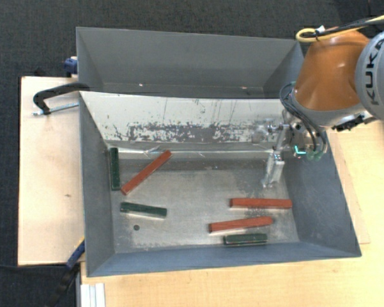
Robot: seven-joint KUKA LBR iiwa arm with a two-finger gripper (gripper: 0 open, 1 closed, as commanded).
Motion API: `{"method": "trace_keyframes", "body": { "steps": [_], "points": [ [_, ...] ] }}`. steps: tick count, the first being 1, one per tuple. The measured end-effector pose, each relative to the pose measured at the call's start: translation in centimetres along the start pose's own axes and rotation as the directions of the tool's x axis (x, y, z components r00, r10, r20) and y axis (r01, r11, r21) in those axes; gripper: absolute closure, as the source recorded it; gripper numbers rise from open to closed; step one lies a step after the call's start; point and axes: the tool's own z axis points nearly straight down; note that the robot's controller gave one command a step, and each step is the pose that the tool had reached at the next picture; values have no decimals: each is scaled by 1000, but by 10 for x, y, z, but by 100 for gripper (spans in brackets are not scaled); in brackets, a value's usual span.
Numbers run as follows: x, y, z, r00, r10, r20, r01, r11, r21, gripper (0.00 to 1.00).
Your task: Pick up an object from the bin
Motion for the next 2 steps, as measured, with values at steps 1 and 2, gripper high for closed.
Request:
{"method": "trace_keyframes", "body": {
  "steps": [1,2],
  "points": [
    [-2,0,-5,1000,-1,8,1,1000,1,0],
    [25,7,53,1000,-11,13,11,1000,2,0]
  ]
}}
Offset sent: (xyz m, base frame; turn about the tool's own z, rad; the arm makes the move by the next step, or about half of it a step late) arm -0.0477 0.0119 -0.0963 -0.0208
